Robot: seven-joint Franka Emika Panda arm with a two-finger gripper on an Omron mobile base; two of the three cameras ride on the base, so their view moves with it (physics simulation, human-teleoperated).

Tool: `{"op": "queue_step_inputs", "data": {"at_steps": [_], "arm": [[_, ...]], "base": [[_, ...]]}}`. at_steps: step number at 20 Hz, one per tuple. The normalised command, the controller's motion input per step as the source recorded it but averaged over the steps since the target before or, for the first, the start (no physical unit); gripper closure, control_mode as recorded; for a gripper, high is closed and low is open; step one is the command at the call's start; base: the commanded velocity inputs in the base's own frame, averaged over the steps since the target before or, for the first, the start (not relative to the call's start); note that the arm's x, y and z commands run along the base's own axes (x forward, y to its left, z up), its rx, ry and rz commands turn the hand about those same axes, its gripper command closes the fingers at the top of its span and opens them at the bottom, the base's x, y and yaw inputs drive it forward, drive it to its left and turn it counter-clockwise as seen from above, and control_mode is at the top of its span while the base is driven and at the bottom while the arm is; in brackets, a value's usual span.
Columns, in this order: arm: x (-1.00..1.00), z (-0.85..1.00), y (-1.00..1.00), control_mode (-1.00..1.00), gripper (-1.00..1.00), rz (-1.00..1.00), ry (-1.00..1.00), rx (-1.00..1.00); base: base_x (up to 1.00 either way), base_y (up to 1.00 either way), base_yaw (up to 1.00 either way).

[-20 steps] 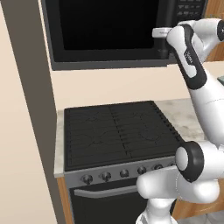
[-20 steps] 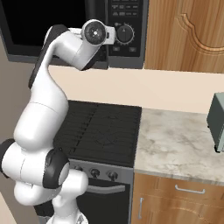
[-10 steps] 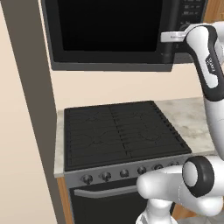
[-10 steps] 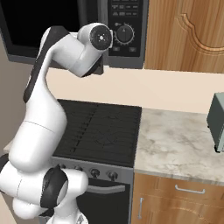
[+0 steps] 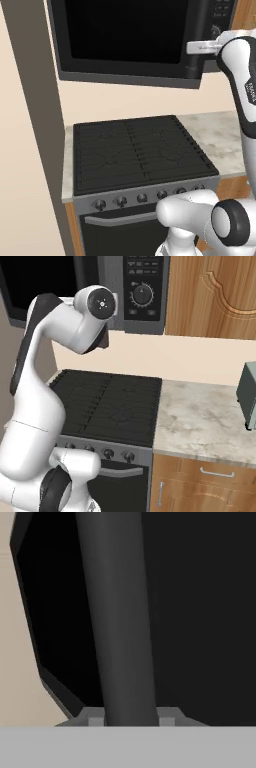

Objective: Retrieve the reheated potato from the microwave, then place the potato, cheese, and condiment on the cutting board.

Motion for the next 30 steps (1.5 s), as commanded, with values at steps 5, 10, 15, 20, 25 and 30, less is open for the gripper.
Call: {"op": "queue_step_inputs", "data": {"at_steps": [5, 10, 15, 20, 25, 30], "arm": [[-0.60, 0.04, 0.27, -1.00, 1.00, 0.00, 0.00, 0.01], [-0.58, 0.01, 0.30, -1.00, 1.00, 0.00, 0.00, 0.03], [-0.52, 0.00, 0.34, -1.00, 1.00, -0.01, 0.01, 0.02], [-0.47, 0.00, 0.37, -1.00, 1.00, -0.04, 0.02, 0.02], [-0.43, 0.00, 0.38, -1.00, 1.00, -0.06, 0.04, 0.01], [-0.38, -0.01, 0.37, -1.00, -1.00, -0.04, 0.06, 0.00]], "base": [[0.00, 0.00, 0.00], [0.00, 0.00, 0.00], [0.00, 0.00, 0.00], [0.00, 0.00, 0.00], [0.00, 0.00, 0.00], [0.00, 0.00, 0.00]]}}
